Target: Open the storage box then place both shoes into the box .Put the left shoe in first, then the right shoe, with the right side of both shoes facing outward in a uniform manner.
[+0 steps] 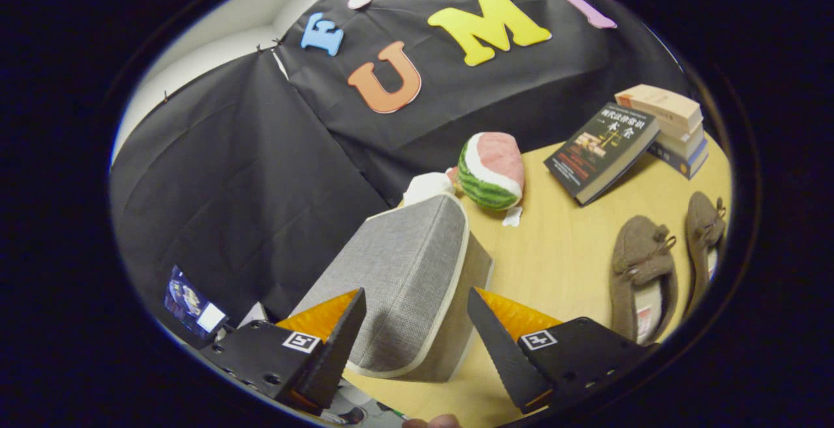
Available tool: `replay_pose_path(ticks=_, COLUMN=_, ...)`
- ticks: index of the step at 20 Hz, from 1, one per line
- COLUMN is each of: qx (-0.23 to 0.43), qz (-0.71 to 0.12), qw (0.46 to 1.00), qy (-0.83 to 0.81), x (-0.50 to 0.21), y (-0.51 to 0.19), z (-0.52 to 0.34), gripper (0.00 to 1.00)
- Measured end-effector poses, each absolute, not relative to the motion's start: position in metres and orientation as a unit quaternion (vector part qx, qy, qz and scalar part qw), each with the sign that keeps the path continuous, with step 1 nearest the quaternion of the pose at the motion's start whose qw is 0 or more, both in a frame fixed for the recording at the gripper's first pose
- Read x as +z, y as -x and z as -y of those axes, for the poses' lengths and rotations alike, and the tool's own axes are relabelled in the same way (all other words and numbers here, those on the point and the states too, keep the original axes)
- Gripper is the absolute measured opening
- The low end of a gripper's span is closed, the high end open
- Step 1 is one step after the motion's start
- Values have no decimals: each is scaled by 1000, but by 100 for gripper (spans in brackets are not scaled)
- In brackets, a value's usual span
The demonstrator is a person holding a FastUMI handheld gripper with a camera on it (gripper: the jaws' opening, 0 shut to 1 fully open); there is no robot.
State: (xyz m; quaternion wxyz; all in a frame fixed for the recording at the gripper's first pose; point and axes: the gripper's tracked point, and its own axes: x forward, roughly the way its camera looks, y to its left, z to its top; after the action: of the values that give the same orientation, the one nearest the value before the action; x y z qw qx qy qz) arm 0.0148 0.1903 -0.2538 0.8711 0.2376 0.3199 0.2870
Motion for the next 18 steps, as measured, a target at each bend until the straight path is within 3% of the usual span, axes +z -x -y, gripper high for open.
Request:
replay_pose_path(ticks=9, qx=300, qz=-376, qw=794, qy=-372, x=-276, y=-20, z=-219, gripper=95)
replay_pose_path(ticks=16, qx=296, qz=-380, qw=774, qy=-411, x=-260, y=-28, z=-213, gripper=93)
replay_pose_path(ticks=18, qx=299, qz=-380, qw=768, qy=-420, x=-249, y=-27, z=-211, gripper=79)
